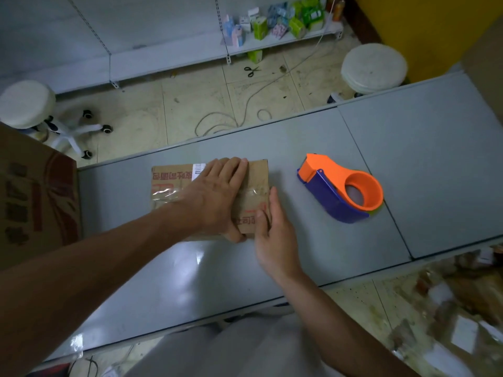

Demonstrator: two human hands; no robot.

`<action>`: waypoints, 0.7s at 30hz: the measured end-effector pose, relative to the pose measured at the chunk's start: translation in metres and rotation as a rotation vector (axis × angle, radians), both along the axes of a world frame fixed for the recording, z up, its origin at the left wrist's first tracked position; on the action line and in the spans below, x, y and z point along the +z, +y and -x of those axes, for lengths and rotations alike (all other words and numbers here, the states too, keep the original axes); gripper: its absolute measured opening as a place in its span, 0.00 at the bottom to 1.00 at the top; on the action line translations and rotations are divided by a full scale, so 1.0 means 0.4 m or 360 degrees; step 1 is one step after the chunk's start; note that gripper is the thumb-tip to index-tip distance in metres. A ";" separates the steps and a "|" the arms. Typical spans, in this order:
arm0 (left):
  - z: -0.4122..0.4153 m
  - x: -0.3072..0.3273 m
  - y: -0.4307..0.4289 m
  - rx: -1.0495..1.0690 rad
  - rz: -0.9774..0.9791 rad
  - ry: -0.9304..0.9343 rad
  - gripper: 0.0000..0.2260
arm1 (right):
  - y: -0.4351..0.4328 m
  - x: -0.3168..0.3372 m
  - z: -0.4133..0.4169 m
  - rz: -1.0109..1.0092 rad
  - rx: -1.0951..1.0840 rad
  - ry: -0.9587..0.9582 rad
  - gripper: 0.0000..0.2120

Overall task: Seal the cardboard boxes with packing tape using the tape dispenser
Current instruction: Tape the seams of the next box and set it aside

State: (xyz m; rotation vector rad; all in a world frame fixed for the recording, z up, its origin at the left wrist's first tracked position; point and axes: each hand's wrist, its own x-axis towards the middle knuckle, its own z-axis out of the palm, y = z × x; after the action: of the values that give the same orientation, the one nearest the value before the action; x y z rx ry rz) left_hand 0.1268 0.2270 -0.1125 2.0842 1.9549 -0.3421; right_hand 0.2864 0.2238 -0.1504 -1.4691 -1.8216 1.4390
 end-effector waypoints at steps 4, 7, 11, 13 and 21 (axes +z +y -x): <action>0.035 -0.025 -0.030 -0.0020 -0.0014 -0.0243 0.62 | 0.016 -0.010 -0.004 0.0178 0.0000 0.0052 0.24; 0.049 -0.026 -0.078 0.0295 -0.0264 -0.0465 0.50 | 0.034 -0.004 -0.004 0.0338 0.0042 0.0025 0.21; 0.117 -0.010 -0.186 0.1093 -0.0694 -0.0527 0.42 | 0.074 0.010 0.013 0.0310 -0.0114 -0.0149 0.36; 0.152 -0.028 -0.223 0.1441 -0.0531 -0.0585 0.45 | 0.087 0.030 0.045 0.0234 -0.0100 -0.0223 0.33; 0.159 -0.108 -0.238 0.1884 -0.0465 -0.1561 0.23 | 0.075 0.021 0.086 -0.0063 -0.0069 -0.0416 0.14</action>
State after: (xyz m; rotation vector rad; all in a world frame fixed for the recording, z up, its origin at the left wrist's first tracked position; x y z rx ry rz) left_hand 0.0630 0.1320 -0.1556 0.5662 2.1092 1.0120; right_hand 0.2519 0.2538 -0.1419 -1.7328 -1.9421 1.2304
